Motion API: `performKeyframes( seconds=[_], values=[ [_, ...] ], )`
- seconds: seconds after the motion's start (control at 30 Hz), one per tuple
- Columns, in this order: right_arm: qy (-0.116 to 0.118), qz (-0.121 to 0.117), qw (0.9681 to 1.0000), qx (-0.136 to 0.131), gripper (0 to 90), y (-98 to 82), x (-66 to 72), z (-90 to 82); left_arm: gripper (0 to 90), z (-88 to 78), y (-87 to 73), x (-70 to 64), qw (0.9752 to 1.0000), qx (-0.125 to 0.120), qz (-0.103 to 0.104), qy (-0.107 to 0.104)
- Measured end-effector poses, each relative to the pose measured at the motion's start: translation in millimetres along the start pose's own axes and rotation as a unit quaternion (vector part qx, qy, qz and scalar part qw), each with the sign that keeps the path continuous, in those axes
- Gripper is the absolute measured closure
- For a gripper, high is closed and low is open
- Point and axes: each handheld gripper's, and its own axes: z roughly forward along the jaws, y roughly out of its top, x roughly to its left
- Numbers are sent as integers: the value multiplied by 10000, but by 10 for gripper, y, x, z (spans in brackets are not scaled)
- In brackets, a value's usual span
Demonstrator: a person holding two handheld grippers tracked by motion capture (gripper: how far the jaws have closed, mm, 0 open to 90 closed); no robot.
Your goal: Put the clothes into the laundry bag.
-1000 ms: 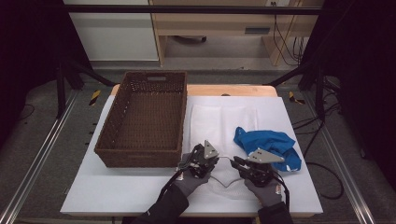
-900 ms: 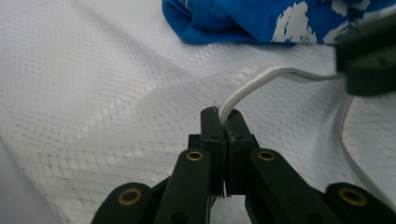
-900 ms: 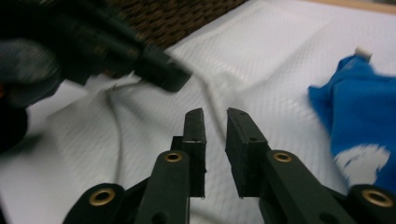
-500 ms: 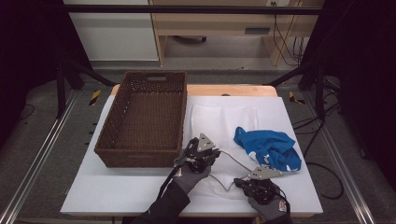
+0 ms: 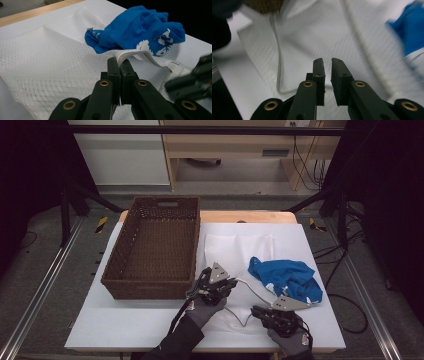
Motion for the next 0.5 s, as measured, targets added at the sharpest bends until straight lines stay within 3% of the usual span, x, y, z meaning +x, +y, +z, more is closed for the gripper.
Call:
performKeyframes(
  seconds=[0.1,0.23,0.33,0.5],
  values=[
    [-359,3,9987,-366,674,168,-94,-166,886,2,-12,2,10000,10,25,-11],
    [-1279,124,9896,-646,421,341,-349,-308,885,-8,-20,14,10000,29,20,-33],
    [-1825,91,9823,-420,287,361,-550,-275,885,-7,-28,25,10000,48,10,-42],
    [-2164,177,9761,-109,199,294,-748,-109,885,8,-39,20,9999,81,35,-58]
  ],
)
